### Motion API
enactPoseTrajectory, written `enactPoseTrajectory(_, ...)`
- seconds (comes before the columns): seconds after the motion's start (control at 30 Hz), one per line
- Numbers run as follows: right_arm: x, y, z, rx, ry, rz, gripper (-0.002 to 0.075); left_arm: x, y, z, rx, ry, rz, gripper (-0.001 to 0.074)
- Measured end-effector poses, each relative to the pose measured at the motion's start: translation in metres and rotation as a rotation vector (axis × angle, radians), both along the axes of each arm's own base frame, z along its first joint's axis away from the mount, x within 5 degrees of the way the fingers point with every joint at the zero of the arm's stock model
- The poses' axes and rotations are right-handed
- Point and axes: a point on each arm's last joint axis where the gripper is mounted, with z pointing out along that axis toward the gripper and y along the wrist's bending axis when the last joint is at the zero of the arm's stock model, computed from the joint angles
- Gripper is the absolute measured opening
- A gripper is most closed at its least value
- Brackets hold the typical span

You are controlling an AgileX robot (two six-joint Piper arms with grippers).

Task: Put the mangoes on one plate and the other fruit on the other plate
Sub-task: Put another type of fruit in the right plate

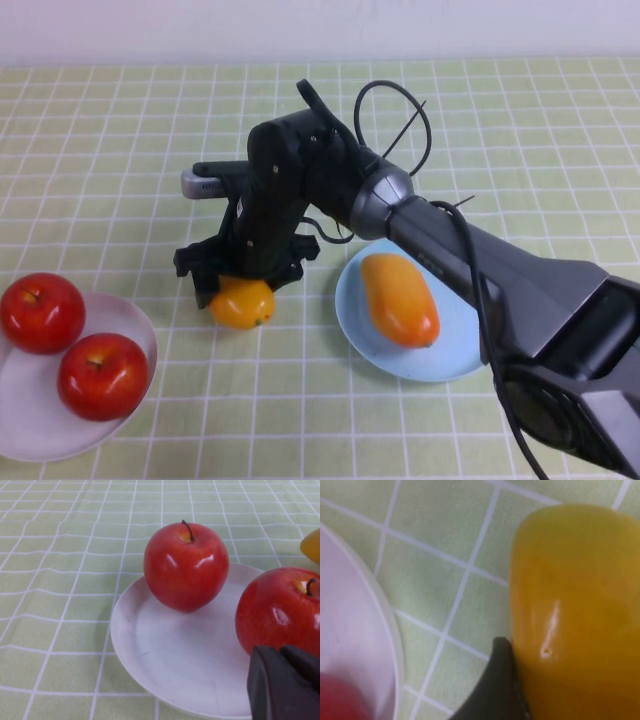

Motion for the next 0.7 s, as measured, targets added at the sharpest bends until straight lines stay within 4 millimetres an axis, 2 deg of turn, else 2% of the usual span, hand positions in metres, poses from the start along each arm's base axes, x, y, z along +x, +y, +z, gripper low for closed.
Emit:
enactPoseTrajectory(0.2, 0.003, 0.001, 0.022, 0.034, -0.081, 0.056, 0.0544, 0.000, 0.000, 0.000, 0.000, 0.000, 0.000, -0.0001)
enactPoseTrajectory(0.4, 0.004, -0.011, 0.061, 0.048, -0.186, 0.089, 0.0543, 0.000, 0.000, 0.000, 0.000, 0.000, 0.000, -0.0001)
enactPoseTrajectory(0.6, -0.014, -0.041, 0.113, -0.021, -0.282, 0.110, 0.0544, 0.000, 0.000, 0.000, 0.000, 0.000, 0.000, -0.0001)
enactPoseTrajectory(0.7, -0.027, -0.062, 0.119, -0.116, -0.286, 0.120, 0.0544, 0.000, 0.000, 0.000, 0.000, 0.000, 0.000, -0.0001)
